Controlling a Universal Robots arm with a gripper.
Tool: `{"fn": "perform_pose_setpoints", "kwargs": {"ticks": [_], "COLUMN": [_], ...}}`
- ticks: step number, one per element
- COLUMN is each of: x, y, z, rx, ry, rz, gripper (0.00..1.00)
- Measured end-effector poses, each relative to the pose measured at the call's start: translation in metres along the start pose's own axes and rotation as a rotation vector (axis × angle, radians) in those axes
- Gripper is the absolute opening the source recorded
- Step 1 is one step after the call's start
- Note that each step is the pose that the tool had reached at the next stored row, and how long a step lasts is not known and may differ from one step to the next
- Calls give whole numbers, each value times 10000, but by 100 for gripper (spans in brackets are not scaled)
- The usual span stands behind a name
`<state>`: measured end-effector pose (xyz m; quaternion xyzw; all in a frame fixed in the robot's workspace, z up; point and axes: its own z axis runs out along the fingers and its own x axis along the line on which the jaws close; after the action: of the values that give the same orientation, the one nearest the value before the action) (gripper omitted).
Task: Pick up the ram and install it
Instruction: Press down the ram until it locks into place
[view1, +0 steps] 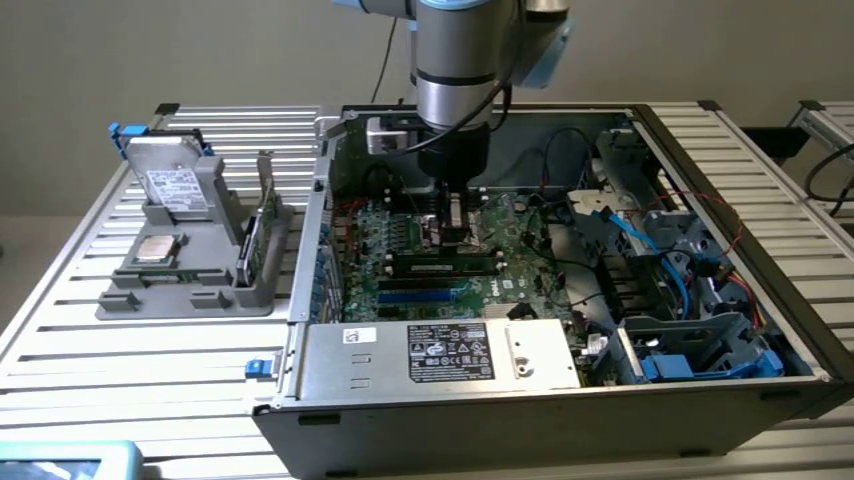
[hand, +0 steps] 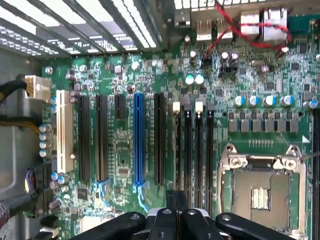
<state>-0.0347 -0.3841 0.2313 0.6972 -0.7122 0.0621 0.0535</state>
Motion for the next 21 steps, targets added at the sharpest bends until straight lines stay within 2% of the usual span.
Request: {"fn": "perform_pose_setpoints", "kwargs": {"ticks": [3, 5, 15, 21], "x": [3, 4, -15, -19], "y": [135, 184, 187, 187], "z": [-1, -2, 18, 42], "rx": [1, 5, 75, 84], "ry": [0, 0, -1, -2], "rz": [1, 1, 12, 14], "gripper": [11, 11, 11, 11]}}
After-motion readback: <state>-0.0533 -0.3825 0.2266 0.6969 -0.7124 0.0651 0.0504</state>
